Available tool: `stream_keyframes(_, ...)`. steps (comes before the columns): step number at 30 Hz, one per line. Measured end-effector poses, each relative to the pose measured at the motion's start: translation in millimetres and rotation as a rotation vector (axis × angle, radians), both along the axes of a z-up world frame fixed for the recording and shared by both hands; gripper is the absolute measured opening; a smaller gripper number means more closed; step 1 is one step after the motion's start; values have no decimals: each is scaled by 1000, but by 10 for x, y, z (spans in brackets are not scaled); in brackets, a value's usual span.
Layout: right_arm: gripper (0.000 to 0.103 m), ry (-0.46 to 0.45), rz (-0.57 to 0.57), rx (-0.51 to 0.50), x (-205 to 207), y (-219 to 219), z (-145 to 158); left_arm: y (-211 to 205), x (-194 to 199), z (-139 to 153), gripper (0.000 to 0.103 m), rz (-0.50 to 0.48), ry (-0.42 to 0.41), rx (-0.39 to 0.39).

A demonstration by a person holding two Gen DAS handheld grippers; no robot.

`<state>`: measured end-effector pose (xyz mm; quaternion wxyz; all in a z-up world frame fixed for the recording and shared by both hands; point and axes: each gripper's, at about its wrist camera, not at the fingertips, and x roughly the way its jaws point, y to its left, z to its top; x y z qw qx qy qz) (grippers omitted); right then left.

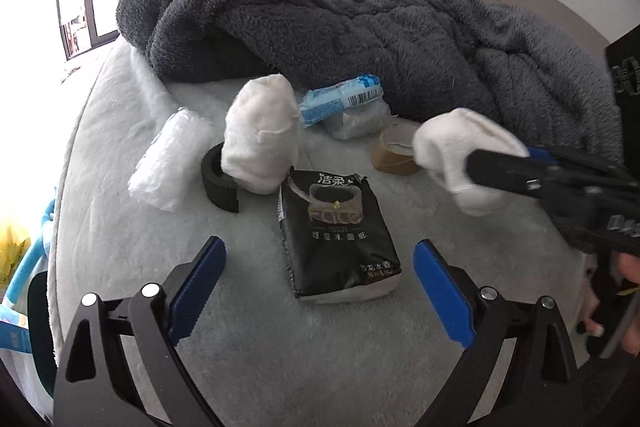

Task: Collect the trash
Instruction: 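Grasp the black Face tissue pack with the left tool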

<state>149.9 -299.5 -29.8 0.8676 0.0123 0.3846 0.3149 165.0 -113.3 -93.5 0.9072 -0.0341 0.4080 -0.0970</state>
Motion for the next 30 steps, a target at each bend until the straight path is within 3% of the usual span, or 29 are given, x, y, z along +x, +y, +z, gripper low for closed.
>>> stream_keyframes(7,37,23,-47,46,-57,-196,57,-95,47,-64,93,7,-15,51)
stream_keyframes(17,37,98,-108,69,-117,-205,45,-23,55,-89,71,7,-11,12)
stream_keyframes(24,37,80,-115,53,-205,20,126,70,-18,-1,59,-15,-31,-42)
stream_keyframes(30,37,39,-138,56,-283,177,228,118,-137,99,55,-75,-68,-28)
